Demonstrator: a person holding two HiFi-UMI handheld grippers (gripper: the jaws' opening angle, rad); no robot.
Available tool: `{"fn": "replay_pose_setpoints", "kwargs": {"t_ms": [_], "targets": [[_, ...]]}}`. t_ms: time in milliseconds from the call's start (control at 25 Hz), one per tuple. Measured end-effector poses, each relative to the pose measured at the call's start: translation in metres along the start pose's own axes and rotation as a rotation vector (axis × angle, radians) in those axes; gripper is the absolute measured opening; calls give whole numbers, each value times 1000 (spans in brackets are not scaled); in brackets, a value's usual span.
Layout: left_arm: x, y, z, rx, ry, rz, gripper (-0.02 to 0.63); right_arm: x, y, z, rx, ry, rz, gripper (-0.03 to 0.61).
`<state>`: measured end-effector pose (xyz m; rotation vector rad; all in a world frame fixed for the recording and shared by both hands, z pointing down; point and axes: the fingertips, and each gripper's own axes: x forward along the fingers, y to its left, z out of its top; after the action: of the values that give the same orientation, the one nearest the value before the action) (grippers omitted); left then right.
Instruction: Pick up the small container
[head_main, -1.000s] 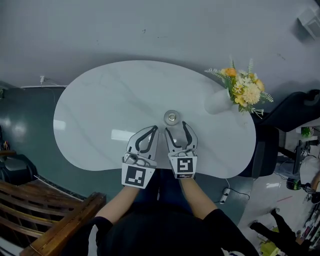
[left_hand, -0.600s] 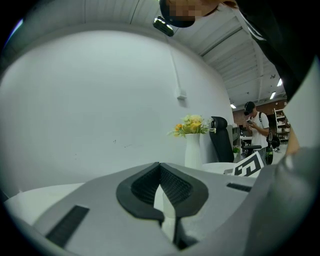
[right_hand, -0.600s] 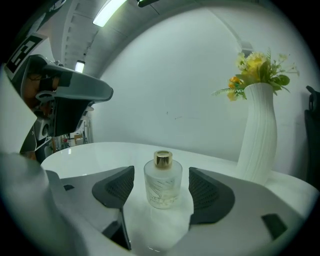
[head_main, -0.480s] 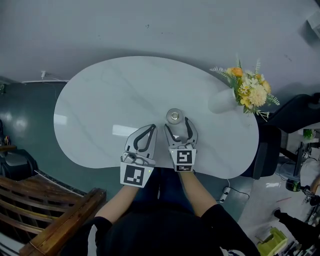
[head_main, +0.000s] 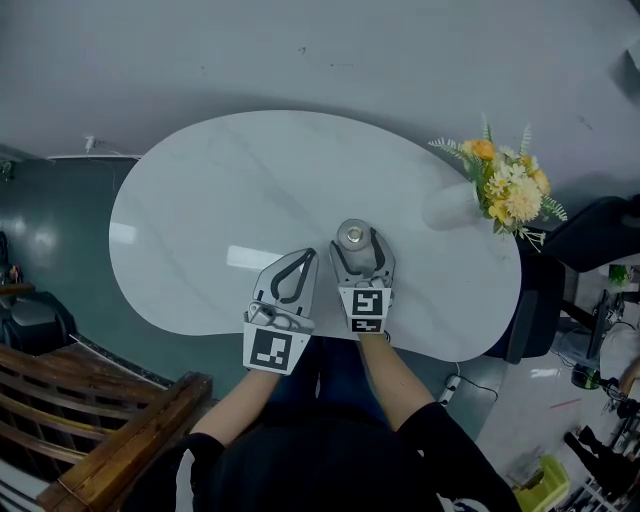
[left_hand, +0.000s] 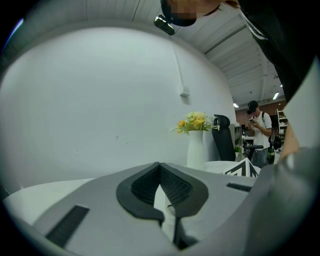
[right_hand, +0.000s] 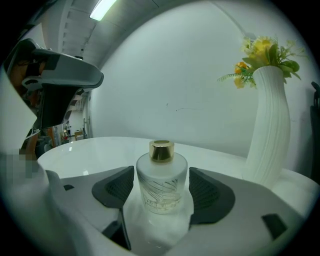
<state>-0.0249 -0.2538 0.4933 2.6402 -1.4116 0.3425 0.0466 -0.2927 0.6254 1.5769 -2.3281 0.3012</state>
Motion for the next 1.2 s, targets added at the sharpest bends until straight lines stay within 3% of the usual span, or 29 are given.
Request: {"fn": "replay_pose_setpoints", "kwargs": {"t_ms": [760, 1200], "targets": [[2, 0, 0, 2, 2, 5, 8, 13, -3, -4, 14, 45, 10, 333], [2, -13, 21, 24, -41, -13, 8, -21, -15, 61, -3, -53, -4, 333]]}}
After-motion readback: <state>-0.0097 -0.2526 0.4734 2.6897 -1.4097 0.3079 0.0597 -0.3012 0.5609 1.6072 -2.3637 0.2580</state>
